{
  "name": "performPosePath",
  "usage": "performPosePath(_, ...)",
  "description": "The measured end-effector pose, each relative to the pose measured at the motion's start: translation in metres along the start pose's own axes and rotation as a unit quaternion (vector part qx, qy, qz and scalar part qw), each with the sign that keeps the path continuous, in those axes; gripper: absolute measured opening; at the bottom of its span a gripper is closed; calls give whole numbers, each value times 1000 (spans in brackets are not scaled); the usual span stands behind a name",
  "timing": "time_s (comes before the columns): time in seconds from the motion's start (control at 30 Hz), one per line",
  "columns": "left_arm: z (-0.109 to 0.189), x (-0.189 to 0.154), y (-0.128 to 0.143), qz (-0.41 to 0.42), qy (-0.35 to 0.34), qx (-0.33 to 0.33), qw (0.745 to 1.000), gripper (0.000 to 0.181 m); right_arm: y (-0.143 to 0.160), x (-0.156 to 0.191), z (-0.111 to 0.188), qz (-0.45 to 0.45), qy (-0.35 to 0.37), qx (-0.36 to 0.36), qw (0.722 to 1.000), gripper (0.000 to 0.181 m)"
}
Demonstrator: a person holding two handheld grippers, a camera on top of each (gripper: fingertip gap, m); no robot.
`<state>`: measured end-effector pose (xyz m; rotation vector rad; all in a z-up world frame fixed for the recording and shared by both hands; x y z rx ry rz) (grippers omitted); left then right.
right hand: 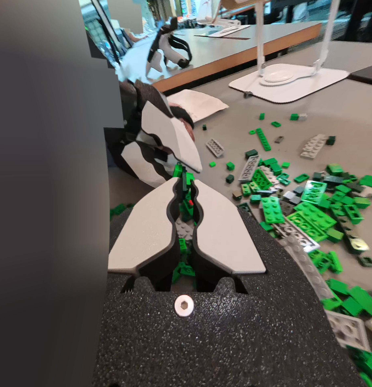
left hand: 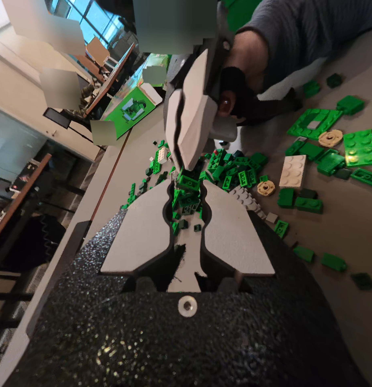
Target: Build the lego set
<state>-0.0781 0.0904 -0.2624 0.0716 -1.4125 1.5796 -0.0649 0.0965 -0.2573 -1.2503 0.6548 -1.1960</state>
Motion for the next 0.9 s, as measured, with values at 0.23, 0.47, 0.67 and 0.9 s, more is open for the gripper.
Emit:
performPosePath(0.23, 0, 15, 6, 129, -18, 7, 992, 36, -7, -10, 3, 81, 81, -11, 993, 8)
performPosePath(0.47, -4, 24, 10, 205, -68, 22, 976, 24, -16, -16, -1, 170, 187, -18, 967, 7)
performPosePath(0.67, -1, 31, 11, 190, -107, 11, 976, 25, -21, -14, -4, 224, 229, -18, 947, 8)
performPosePath(0.9, -4, 12, -1, 197, -5, -19, 980, 19, -13, -4, 4, 216, 117, -14, 969, 7)
Point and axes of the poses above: each gripper's, where its closed fingertips meet, z back along the fingers, y out of its underside, x = y × z across the jaws, the point moved 1 cm from there along z, back along the fingers, and after that the axes turned 2 degrees about y, right-handed, at the moved point
